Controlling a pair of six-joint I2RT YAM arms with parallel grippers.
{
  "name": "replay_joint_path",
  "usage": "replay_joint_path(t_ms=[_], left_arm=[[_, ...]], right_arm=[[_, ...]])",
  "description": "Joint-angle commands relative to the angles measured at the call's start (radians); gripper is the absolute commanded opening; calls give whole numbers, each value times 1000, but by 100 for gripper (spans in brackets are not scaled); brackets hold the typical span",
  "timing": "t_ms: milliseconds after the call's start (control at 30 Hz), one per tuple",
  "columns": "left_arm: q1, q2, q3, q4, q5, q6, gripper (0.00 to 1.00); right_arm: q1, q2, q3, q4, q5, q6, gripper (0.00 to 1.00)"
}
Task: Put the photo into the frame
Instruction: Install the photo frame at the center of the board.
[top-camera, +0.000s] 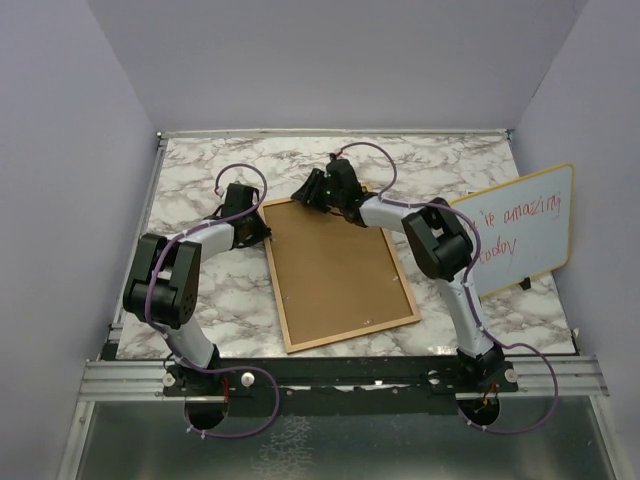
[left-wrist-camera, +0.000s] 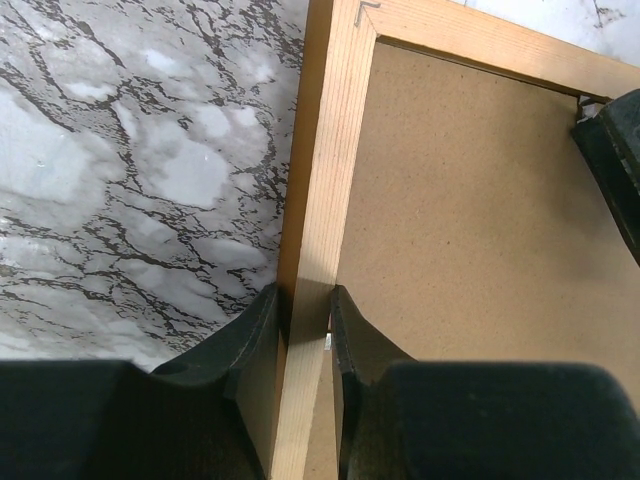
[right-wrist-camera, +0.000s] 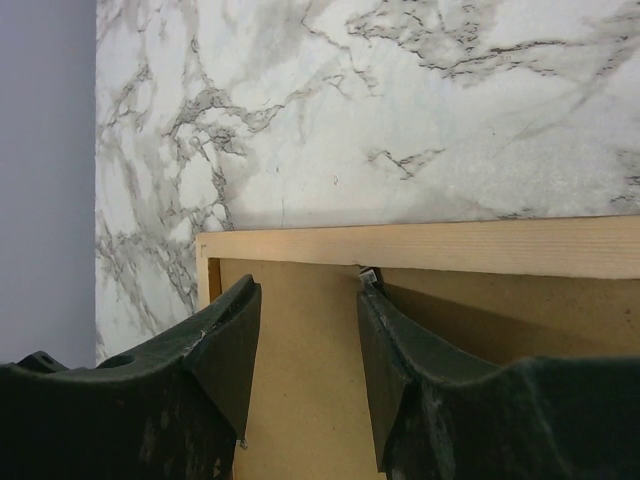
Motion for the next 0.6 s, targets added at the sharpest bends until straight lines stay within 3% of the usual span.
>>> replay_joint_path(t_ms=[0,333,567], left_arm=[[-8,34,-30,-49,61,-10,25],[11,-28,54,-98,98,11,32],[11,-124,26,-189,106,62,48]], right_arm=[[6,-42,-78,30,69,3,49],[6,-373,-309,141,61,-51,55],[6,-626,-485,-139,160,-179,56]])
